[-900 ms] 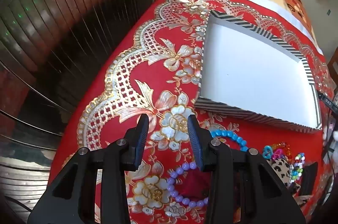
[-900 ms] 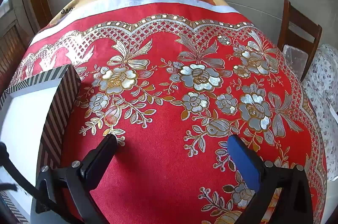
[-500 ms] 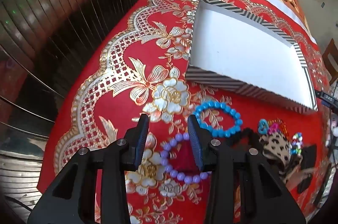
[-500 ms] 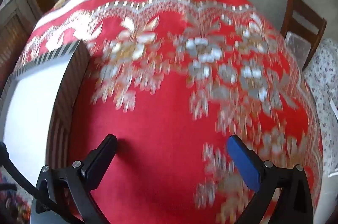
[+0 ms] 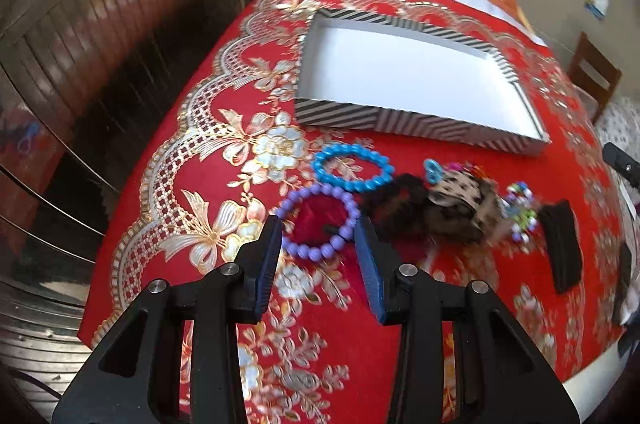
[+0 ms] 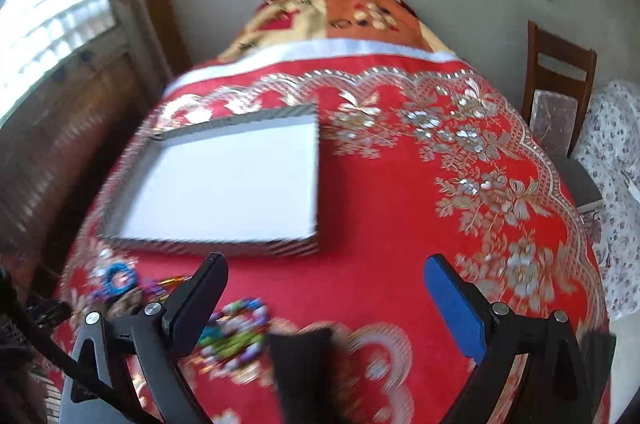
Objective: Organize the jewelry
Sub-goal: 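Move both tools toward the loose jewelry beside the white box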
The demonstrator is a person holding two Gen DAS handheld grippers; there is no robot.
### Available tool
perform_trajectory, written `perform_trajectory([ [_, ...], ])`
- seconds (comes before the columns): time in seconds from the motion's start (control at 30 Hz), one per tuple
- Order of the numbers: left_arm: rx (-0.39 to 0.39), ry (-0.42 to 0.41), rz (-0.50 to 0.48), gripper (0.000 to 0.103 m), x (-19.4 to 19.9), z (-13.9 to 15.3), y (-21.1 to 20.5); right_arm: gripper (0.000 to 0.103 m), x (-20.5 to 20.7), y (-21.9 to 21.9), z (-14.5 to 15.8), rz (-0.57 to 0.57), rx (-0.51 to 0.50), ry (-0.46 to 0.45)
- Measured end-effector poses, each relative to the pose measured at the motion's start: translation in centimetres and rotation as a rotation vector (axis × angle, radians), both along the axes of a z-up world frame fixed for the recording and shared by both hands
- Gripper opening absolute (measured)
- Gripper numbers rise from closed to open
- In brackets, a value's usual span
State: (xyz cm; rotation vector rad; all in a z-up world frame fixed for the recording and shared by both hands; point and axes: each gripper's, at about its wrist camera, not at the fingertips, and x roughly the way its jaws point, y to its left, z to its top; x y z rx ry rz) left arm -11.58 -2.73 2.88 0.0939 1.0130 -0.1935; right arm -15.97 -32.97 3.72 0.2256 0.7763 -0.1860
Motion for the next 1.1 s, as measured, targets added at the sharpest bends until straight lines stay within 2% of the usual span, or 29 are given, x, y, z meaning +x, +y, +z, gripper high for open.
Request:
perform_trajectory([
  [0.2,-0.008,-0.04,-0.035,0.037,-3.4,0.7,0.1,0.097,-3.5,5.9,0.5,0.069,-0.048,-0.038],
  [0.4,0.043,-0.051,-0.055,0.037,-5.5,0.3,0.2,0.097,-5.4,9.0,0.4,0.097,-0.047,-0.05],
  [0.5,0.026,-0.05,-0.056,0.037,-6.2,0.5,0.6,0.097,-6.0,10.4,0.6,0.107,-0.059,-0.047],
  [0.73,-0.007,-0.061,-0.061,0.037,-7.9,0.7,1.3,0.097,-6.9,12.0,0.1,0.13,-0.045,-0.032],
  [1.1,-0.049,-0.052,-0.089,0.037,-9.0,0.9,1.4,0.097,-7.9,12.3,0.7,0.139,0.007,-0.082],
])
